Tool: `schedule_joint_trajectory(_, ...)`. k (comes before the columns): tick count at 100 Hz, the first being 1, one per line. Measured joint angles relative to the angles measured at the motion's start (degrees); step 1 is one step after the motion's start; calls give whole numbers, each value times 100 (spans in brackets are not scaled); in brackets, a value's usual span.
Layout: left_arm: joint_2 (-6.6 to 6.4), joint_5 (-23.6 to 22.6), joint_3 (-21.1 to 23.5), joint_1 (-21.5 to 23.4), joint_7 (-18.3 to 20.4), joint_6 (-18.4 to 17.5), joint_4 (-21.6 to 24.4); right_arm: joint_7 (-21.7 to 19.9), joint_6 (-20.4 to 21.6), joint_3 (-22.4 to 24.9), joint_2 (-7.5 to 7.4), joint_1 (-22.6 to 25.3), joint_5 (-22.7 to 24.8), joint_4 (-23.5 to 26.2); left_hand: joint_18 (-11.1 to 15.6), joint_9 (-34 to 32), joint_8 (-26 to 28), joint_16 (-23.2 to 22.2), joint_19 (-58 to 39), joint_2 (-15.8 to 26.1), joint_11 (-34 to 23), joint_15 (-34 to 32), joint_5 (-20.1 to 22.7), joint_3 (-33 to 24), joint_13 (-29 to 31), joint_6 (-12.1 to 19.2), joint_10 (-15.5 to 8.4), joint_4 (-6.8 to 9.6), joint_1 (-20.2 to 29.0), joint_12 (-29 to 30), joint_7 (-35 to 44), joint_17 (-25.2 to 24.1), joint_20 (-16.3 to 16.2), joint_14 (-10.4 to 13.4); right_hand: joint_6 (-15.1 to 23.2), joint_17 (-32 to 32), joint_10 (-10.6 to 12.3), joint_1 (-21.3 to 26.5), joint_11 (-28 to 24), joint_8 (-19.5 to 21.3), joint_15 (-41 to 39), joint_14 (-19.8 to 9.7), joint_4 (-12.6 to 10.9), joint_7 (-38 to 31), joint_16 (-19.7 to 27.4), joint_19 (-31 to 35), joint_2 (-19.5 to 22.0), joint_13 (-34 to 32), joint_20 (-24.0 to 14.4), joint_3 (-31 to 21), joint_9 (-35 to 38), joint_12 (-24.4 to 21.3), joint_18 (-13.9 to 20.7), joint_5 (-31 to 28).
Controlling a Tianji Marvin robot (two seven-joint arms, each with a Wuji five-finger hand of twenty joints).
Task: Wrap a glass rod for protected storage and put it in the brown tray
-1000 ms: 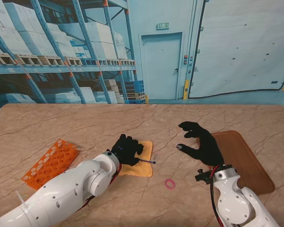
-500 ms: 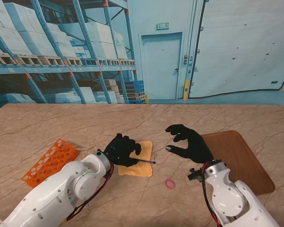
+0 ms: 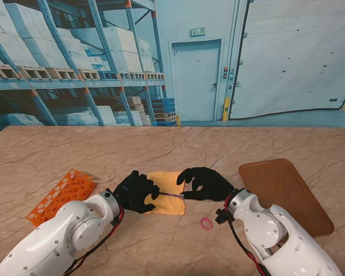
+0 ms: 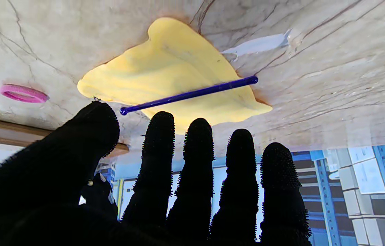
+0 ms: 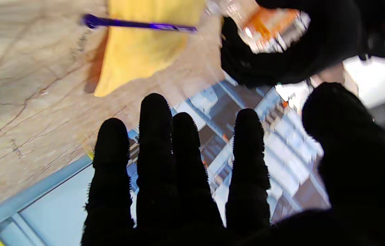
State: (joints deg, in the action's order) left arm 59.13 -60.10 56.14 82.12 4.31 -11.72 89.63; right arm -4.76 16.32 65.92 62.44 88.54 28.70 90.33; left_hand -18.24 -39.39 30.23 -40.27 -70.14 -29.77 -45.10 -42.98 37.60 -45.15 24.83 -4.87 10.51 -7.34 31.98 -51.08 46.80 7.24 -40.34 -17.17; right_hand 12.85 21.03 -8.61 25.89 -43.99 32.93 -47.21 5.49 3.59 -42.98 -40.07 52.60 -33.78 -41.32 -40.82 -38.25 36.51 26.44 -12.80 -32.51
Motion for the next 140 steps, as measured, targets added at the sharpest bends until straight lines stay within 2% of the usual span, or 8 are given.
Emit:
schedule_joint_trajectory(24,-27,-320,-254,-58,-438,130,-295,-49,426,-412,-172,-356,1183,-369,7,0,56,-10,-3,-3,-76,-62,-3,-71,0,0,0,1,3,-69,199,0,-65,0,-3,23,0,166,-507,-11,-686,-132,2,-9,-353,475,-223,40,0,56,-194,282,288,352)
schedule_joint_trajectory(42,-30,-249,-312,-47,-439,250,-360,748,688,-740,-256,-573,2779,-677,21,0,63,-57,-4,-12,-81,-105,-4,-73,0,0,0,1,3,-72,285,0,-87,0,100,42,126,225,-1386,-73,-1912,-556,2,-195,-1095,1290,-287,149,-275,79,-438,1026,699,436)
schedule_joint_trajectory(60,-27,-290,-330,-21,-531,377,-373,708,652,-1154,-325,-867,2595,-943,33,0,63,-72,-6,-203,-90,-133,-5,-145,0,10,0,1,10,-73,361,0,-119,0,387,88,137,500,-1557,-74,-2179,-637,5,-253,-1208,1458,-432,138,-357,99,-501,1244,761,438)
schedule_joint_trajectory(71,-17,-254,-322,5,-548,501,-370,1114,464,-1483,-337,-1071,3214,-1160,34,0,25,-74,-7,-189,-104,-138,-5,-147,0,28,0,-62,135,-74,446,0,-154,0,602,80,144,474,-1638,-80,-2252,-705,83,-339,-1209,1538,-1016,171,-358,-1448,-609,1318,827,502)
schedule_joint_trajectory(81,-14,-240,-320,7,-540,516,-366,1311,267,-1817,-344,-1291,3167,-1415,35,-25,-21,-76,-7,-189,-146,-190,-5,-147,45,72,0,-67,147,-84,519,0,-160,0,700,20,149,426,-1718,-81,-2320,-740,94,-404,-1209,1600,-1181,243,-358,-1987,-679,1383,878,502)
schedule_joint_trajectory(116,28,-80,-254,27,-594,635,-364,1754,93,-2718,-320,-2020,3126,-2059,37,-137,-152,-81,-8,-189,-213,-197,-5,-138,76,79,-2,-67,206,-91,655,1,-183,0,755,13,159,236,-2049,-82,-2469,-776,108,-636,-1347,1929,-1032,234,-413,-2214,-679,1534,898,287)
schedule_joint_trajectory(127,39,-54,-212,58,-602,644,-347,1760,45,-2871,-279,-2164,2963,-2178,37,-171,-157,-81,-8,-189,-213,-197,-5,-131,76,80,-2,-67,207,-91,656,1,-216,0,964,13,159,230,-2070,-776,-2470,-776,640,-1202,-1394,1997,-1022,234,-411,-2167,-679,1534,898,-48)
schedule_joint_trajectory(140,44,-36,-175,87,-618,644,-331,1771,33,-2958,-233,-2239,2872,-2275,37,-171,-168,-81,-9,-189,-214,-197,-5,-79,77,80,-2,-67,314,-91,656,1,-217,0,1237,10,165,302,-2072,-1112,-2471,-776,661,-1732,-1395,2001,-565,230,-366,-1816,-679,1508,898,-331)
